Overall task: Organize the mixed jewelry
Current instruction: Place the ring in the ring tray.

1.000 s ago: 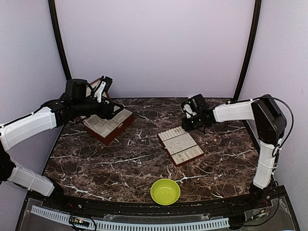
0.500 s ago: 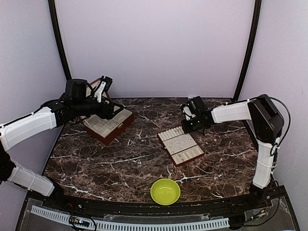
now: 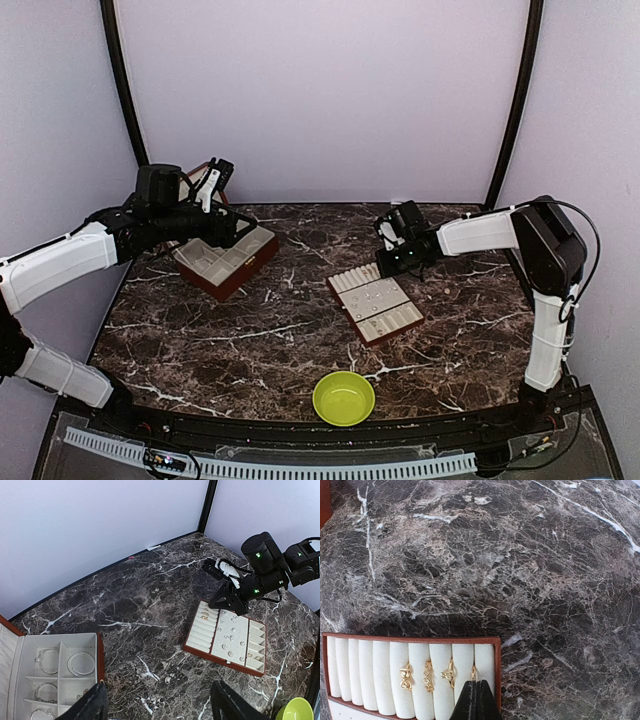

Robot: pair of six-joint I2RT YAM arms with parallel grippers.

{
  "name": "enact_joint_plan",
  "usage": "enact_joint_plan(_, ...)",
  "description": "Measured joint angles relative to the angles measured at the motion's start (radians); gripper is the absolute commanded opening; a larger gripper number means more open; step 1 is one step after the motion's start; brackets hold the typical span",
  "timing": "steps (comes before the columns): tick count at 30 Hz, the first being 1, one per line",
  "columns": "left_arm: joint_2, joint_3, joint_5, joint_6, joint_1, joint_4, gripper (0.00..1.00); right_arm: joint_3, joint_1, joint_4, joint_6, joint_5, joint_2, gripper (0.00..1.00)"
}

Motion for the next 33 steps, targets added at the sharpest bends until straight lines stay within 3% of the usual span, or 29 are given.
enact_joint_plan(5,0.0,0.0,0.0,0.0,0.0,0.0,0.73,0.0,0.0,0.0,0.0,0.0,0.0,0.03)
enact_joint_plan(12,0.0,-0.004,-0.012,0.0,0.0,0.001,0.74,-0.011,0.0,-0.002,0.005,-0.004,-0.02,0.16)
enact_joint_plan(20,-0.024,-0.064,-0.093,0.001,0.0,0.013,0.86,-0.07,0.0,0.021,0.027,-0.001,-0.15,0.37)
enact_joint_plan(24,-0.045,-0.095,-0.156,0.0,0.0,0.04,0.98,-0.13,0.0,0.043,0.047,0.004,-0.237,0.46)
enact_joint_plan(33,-0.063,-0.134,-0.239,-0.002,0.001,0.108,0.99,-0.287,-0.04,0.063,0.086,0.022,-0.429,0.77)
